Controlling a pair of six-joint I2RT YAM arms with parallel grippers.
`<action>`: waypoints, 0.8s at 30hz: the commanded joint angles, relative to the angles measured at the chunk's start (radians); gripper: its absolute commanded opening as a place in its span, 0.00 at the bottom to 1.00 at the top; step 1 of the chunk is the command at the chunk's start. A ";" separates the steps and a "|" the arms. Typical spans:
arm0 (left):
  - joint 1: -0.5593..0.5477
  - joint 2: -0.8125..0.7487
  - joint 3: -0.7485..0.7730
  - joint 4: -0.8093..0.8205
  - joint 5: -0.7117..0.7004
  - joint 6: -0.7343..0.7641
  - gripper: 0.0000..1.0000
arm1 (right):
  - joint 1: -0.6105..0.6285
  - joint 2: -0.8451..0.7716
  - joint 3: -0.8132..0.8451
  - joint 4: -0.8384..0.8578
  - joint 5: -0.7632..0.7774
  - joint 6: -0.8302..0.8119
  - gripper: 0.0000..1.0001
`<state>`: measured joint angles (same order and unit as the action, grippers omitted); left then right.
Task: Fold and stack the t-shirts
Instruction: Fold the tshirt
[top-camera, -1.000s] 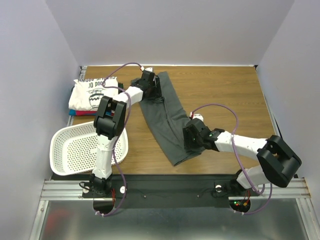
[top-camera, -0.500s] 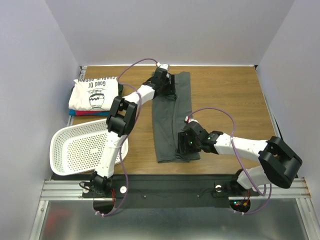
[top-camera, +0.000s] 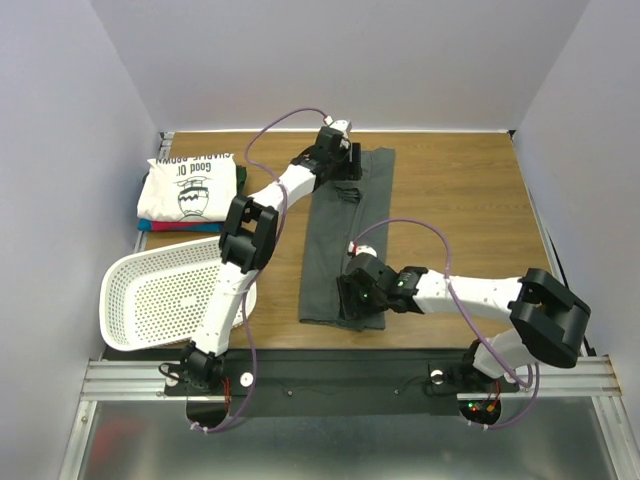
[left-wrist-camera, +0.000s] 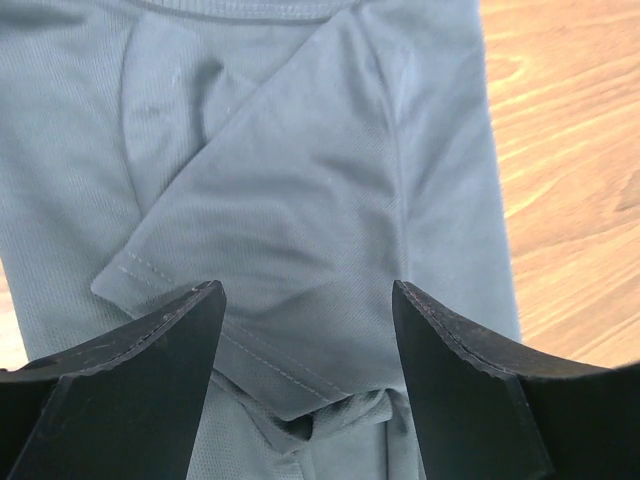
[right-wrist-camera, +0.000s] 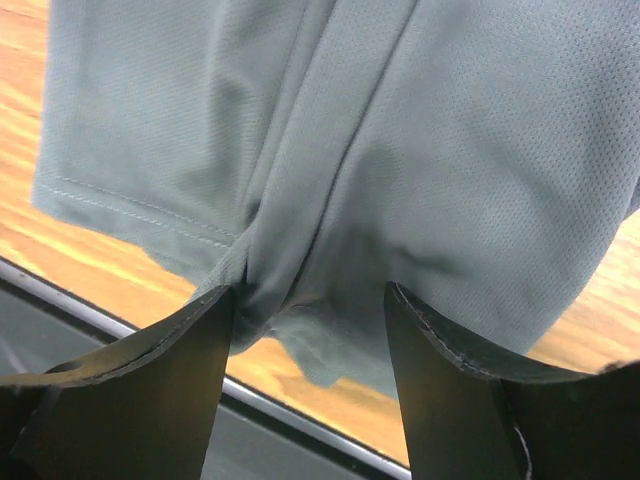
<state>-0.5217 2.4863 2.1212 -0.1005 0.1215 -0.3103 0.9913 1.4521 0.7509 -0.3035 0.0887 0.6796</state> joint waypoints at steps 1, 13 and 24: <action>0.000 -0.113 0.106 0.010 0.027 0.022 0.80 | 0.036 -0.088 0.067 -0.071 0.109 0.046 0.70; -0.008 -0.761 -0.656 0.137 -0.095 -0.032 0.80 | 0.035 -0.199 -0.030 -0.175 0.289 0.190 0.75; -0.096 -1.127 -1.286 0.066 -0.181 -0.188 0.80 | 0.032 -0.193 -0.120 -0.178 0.252 0.288 0.73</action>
<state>-0.5774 1.4269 0.9070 0.0078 -0.0193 -0.4377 1.0222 1.2533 0.6353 -0.4843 0.3298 0.9112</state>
